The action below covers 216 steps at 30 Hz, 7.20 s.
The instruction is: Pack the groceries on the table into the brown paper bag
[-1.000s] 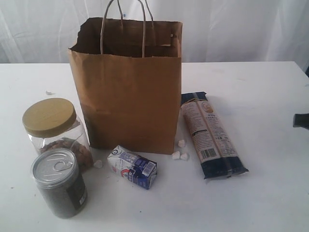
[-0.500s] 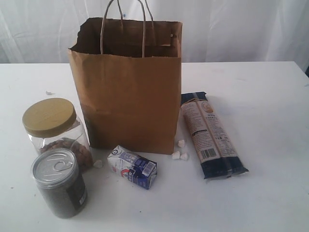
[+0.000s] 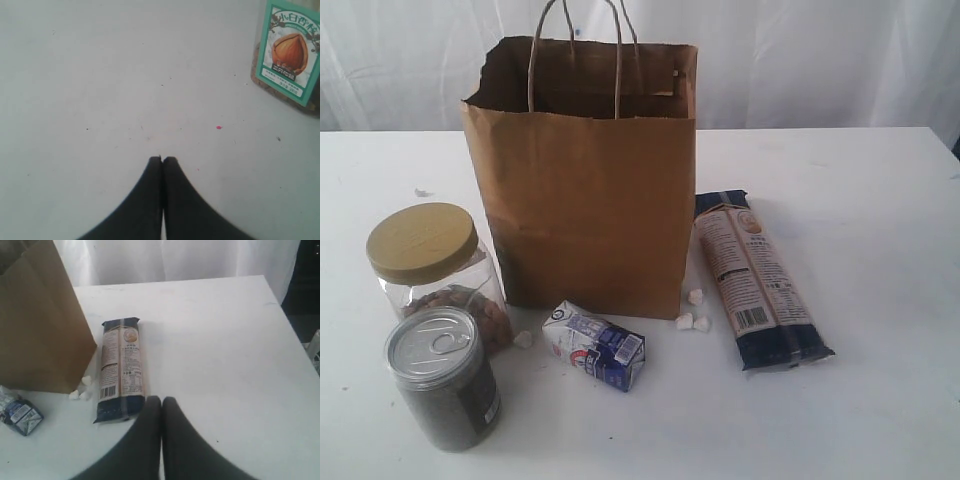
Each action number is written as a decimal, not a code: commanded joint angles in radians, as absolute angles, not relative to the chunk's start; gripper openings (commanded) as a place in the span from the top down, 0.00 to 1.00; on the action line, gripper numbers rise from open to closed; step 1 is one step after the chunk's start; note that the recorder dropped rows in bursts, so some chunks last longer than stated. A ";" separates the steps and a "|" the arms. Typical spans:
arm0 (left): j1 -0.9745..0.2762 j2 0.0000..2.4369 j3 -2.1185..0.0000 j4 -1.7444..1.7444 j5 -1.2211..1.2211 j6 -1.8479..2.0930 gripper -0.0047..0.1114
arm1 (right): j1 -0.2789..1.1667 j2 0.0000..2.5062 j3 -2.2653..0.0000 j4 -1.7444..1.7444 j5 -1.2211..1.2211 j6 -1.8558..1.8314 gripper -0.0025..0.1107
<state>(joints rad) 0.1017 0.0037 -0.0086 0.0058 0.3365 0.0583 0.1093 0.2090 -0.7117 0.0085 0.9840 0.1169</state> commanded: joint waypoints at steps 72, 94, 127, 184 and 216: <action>0.092 0.000 0.000 -0.378 -0.199 -0.098 0.96 | -0.081 0.000 0.000 -0.035 0.343 -0.091 0.98; 0.092 0.411 -0.348 0.452 -0.378 -0.332 0.96 | -0.081 0.000 0.000 -0.035 0.343 -0.091 0.98; -0.128 1.253 -0.996 -0.704 1.111 0.732 0.96 | -0.081 0.000 0.000 -0.035 0.343 -0.093 0.98; -0.342 1.282 -0.850 -0.315 0.782 0.819 0.08 | -0.081 0.000 0.000 -0.033 0.343 -0.093 0.98; -0.412 1.389 -0.850 -0.277 0.628 0.763 0.08 | -0.081 0.000 0.000 -0.033 0.343 -0.093 0.98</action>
<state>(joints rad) -0.4085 1.3898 -0.8456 -0.2650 0.6172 0.7605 -0.0763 0.0046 0.0015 -0.0302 0.3447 -0.0892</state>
